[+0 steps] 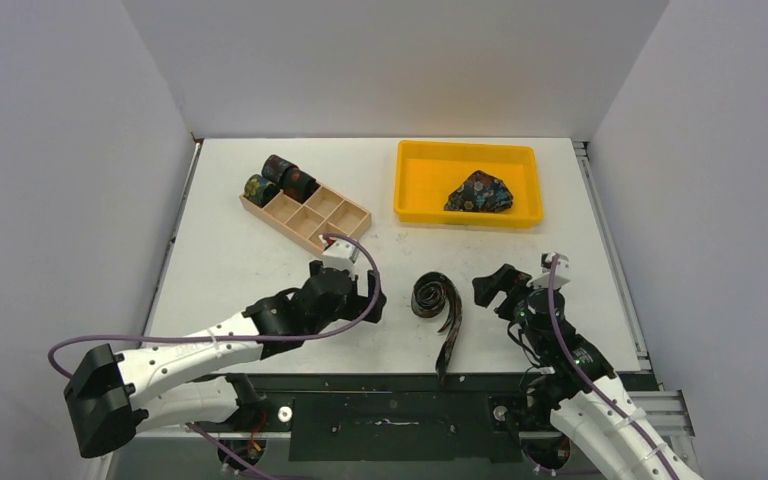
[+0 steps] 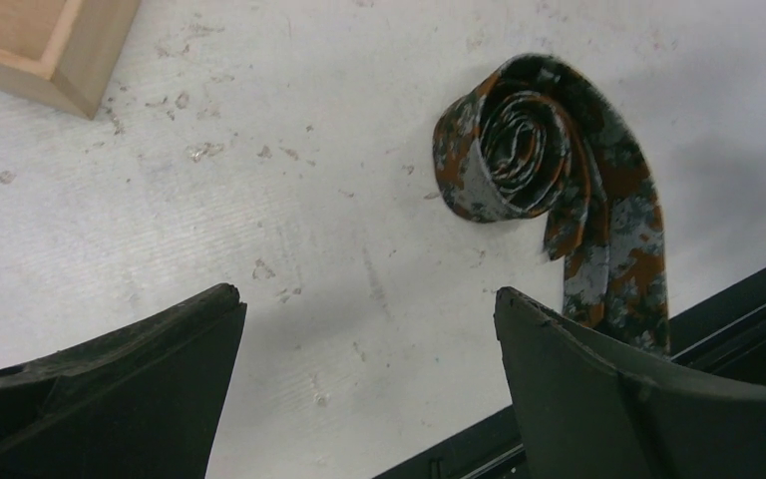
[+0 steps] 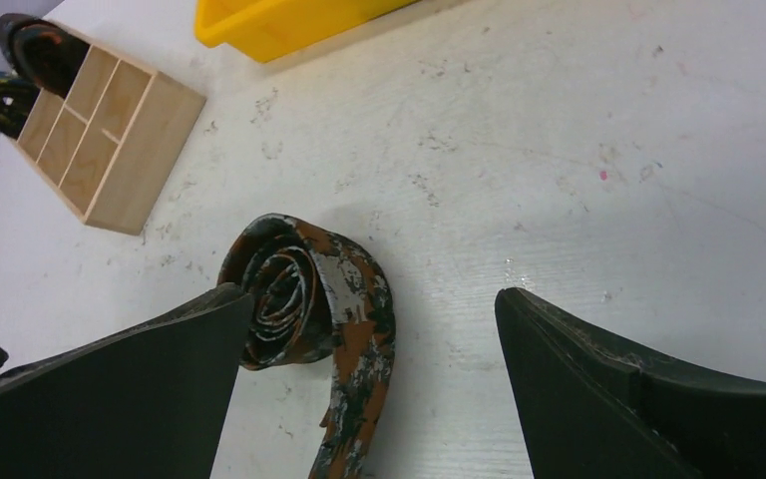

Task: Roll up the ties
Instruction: Flatten out the tie at the center of the board.

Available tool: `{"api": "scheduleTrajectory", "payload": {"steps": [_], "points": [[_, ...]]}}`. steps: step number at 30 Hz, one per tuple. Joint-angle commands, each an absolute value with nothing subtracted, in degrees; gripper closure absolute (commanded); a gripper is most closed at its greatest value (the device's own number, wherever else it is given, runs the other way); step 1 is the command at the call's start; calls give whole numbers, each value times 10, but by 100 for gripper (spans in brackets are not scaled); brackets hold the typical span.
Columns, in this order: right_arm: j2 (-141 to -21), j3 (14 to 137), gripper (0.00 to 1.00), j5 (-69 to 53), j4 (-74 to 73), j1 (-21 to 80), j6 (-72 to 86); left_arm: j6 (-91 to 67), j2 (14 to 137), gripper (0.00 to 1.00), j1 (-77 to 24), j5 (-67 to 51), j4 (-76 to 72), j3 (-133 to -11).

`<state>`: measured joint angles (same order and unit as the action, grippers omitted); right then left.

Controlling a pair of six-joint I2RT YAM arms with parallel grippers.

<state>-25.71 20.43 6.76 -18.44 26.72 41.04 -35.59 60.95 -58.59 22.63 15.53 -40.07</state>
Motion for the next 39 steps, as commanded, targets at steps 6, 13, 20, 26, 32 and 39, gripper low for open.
{"api": "scheduleTrajectory", "payload": {"steps": [6,13,20,26,32,39], "points": [[-258,190,6,63,-146,270,397,-395,643,3,-444,-71,-51,-358],[-283,188,4,13,-113,270,380,-341,744,2,-504,-14,29,-421],[-291,210,3,-20,-126,270,353,-328,821,8,-508,-32,14,-461],[-303,197,2,-59,-122,270,350,-319,895,7,-528,-4,16,-525],[-355,194,3,-74,-112,271,350,-316,980,17,-528,29,49,-599],[-440,208,8,-52,-85,296,359,-324,1025,46,-528,62,58,-590]]}}
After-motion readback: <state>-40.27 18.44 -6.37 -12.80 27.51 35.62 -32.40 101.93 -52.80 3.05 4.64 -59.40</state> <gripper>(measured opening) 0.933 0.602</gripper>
